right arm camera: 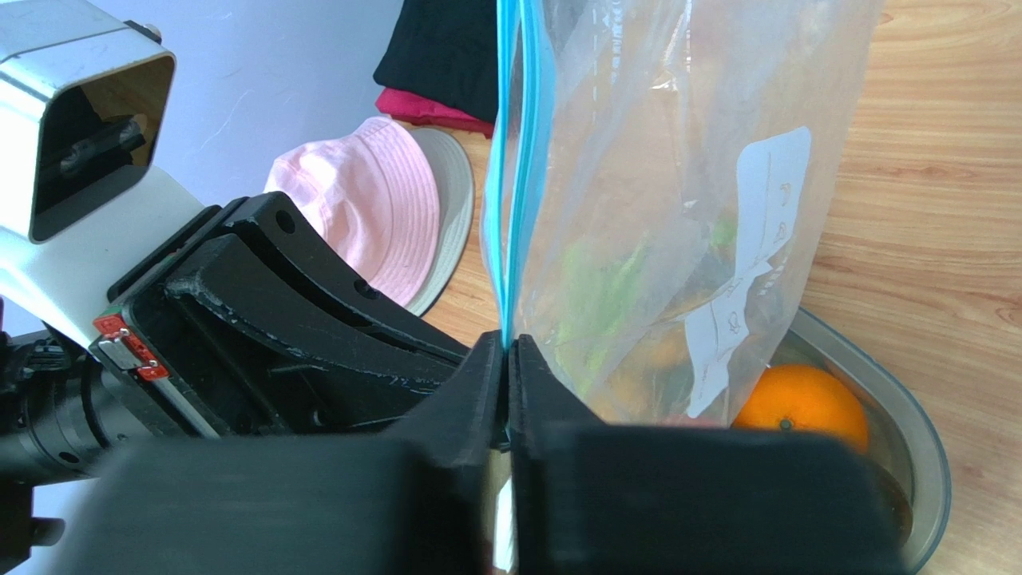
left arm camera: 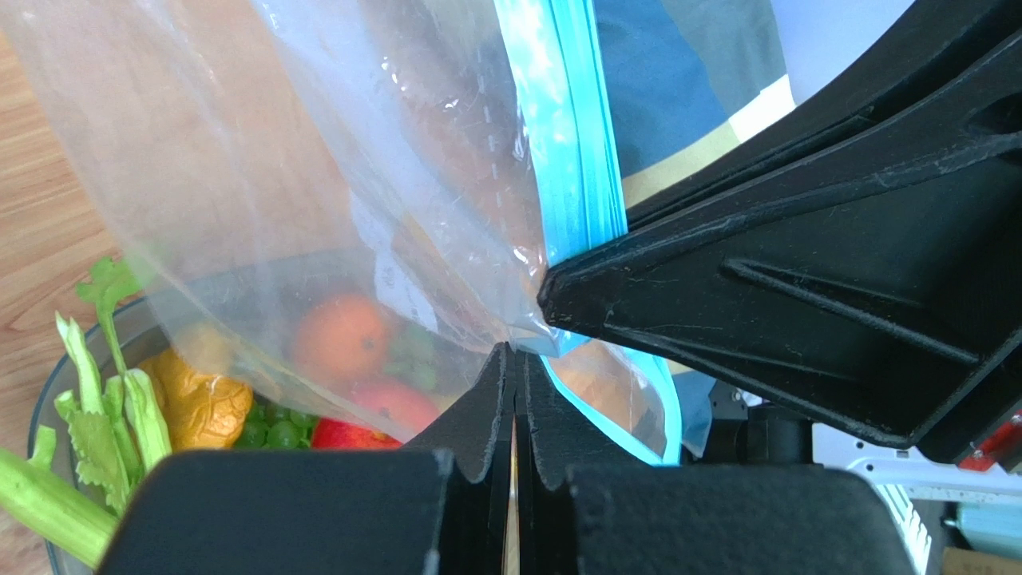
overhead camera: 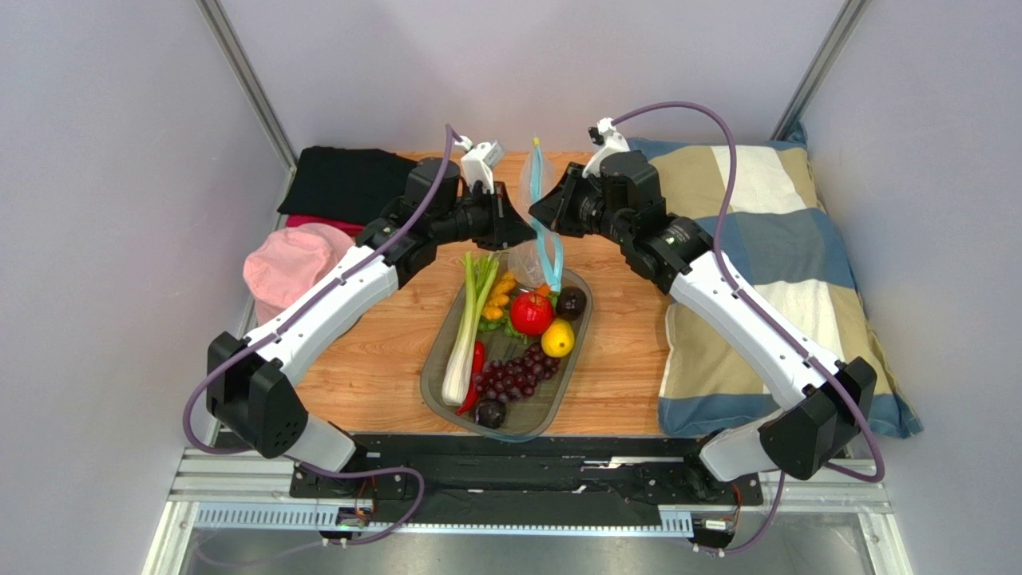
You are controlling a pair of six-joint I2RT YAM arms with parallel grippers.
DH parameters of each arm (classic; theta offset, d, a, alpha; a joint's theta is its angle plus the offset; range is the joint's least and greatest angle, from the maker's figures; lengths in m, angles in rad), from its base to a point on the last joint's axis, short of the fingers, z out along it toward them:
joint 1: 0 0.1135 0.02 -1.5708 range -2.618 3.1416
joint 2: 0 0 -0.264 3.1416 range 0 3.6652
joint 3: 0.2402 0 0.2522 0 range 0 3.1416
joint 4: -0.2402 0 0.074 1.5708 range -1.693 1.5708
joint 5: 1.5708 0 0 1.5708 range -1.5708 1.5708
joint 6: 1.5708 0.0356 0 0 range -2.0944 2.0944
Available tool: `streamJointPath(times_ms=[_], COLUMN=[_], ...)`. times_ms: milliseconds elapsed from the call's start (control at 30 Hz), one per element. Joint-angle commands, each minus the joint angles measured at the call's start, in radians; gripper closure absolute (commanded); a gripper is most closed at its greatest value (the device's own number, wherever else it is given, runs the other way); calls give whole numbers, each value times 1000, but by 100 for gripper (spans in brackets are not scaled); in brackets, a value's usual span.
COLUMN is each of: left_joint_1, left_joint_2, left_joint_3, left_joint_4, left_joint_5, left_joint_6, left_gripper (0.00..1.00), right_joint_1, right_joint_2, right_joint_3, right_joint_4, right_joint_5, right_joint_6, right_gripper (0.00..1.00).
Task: Place the food in the zip-top bag and seal the zipper
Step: Open the zipper of the food storage bag.
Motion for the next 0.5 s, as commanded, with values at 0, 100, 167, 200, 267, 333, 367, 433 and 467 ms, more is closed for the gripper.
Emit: streamJointPath(times_ms=[0, 100, 167, 200, 267, 333, 367, 433, 467], left_joint_1=[12, 14, 17, 17, 17, 18, 18, 18, 18], left_joint_2=[-68, -81, -85, -88, -91, -96, -94, -91, -88], left_joint_3=[-25, -39, -53, -59, -68, -74, -76, -77, -76], left_joint_4=[86, 94, 104, 112, 118, 124, 124, 127, 126], left_joint_5=[13, 19, 24, 28, 33, 40, 45, 60, 68], left_joint_6=[-22, -31, -42, -47, -48, -50, -50, -51, -51], left_gripper=[100, 100, 100, 100, 100, 100, 100, 100, 100], right_joint_1=[-25, -40, -48, -48, -51, -56, -59, -65, -66], right_joint_2=[-52, -69, -89, -97, -115, -128, -131, -135, -135], right_joint_3=[-19, -48, -77, -86, -115, -132, -137, -140, -137], right_joint_4=[40, 28, 25, 15, 8, 5, 6, 5, 6], right_joint_5=[-54, -84, -101, -105, -113, -116, -116, -116, -115], right_joint_6=[-19, -53, -79, -104, -137, -171, -177, -196, -205], right_gripper=[59, 43, 38, 37, 38, 50, 53, 57, 57])
